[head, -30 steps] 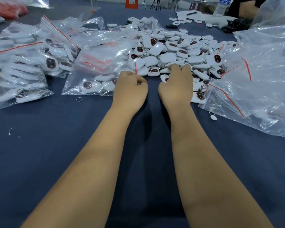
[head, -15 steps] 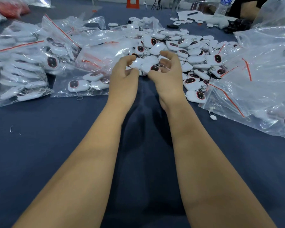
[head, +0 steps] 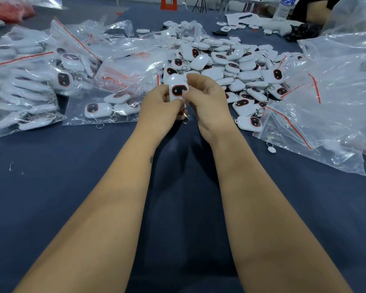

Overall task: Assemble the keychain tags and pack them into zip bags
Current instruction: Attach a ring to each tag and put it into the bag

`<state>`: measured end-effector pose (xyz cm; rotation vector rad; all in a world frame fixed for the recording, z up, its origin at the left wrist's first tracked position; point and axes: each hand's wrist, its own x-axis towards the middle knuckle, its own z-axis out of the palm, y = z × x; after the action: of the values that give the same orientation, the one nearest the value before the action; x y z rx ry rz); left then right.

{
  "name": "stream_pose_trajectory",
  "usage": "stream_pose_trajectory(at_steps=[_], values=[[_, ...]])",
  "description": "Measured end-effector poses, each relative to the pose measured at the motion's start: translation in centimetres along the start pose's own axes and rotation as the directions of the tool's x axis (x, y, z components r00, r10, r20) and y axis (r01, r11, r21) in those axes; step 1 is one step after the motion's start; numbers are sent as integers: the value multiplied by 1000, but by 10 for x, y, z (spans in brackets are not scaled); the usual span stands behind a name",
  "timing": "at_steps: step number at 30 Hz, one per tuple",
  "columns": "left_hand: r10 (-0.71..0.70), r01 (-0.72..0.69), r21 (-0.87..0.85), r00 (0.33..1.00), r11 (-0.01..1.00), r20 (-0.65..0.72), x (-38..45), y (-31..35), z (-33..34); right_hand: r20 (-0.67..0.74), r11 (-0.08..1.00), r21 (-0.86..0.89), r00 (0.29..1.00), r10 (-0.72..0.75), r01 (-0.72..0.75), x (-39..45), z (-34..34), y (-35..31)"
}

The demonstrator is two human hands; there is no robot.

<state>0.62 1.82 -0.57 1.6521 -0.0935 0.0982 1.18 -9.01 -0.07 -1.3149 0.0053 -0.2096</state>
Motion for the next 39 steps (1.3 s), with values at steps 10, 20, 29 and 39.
stream_pose_trajectory(at_steps=[10, 20, 29, 39], values=[[27, -27, -16, 999, 1000, 25, 2, -4, -1, 27, 997, -41, 997, 71, -70, 6, 0, 4], [21, -21, -27, 999, 999, 26, 1, -2, -1, 58, 997, -43, 996, 63, -61, 1, 1, 2], [-6, 6, -3, 1000, 1000, 28, 3, -1, -2, 20, 997, -41, 997, 70, -70, 0, 1, 0], [10, -9, -5, 999, 1000, 45, 3, -3, 0, -9, 997, -45, 998, 67, -67, -2, 2, 0]])
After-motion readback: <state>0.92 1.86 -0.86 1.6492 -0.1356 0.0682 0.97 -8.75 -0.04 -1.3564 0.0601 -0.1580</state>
